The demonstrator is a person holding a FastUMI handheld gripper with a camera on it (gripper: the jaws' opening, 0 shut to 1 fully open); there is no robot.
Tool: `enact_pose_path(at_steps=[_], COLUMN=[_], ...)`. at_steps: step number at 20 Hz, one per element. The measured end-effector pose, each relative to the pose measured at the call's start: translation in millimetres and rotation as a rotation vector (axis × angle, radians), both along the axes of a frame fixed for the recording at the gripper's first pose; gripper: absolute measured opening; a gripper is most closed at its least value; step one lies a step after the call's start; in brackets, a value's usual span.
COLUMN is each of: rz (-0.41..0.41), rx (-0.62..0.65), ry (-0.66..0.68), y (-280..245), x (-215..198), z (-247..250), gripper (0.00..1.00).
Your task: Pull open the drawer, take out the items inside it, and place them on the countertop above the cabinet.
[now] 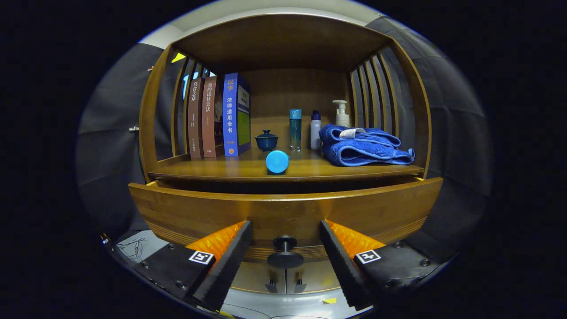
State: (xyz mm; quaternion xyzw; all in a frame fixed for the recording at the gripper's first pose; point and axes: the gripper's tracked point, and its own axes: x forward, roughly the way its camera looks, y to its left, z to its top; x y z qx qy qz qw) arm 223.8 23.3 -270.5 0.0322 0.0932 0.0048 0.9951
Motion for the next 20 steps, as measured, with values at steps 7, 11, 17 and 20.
enact_pose_path(at_steps=[7,11,17,20], rz=[0.003,-0.014,-0.004,0.006], rx=[0.042,0.059,0.002,-0.026], ry=[0.015,-0.009,0.015,-0.017], y=[1.2,-10.9,-11.7,-5.0], x=[29.9,31.8,27.9,16.0], z=[1.6,6.0,24.2,48.7], gripper=[0.99,0.99,1.0,0.99])
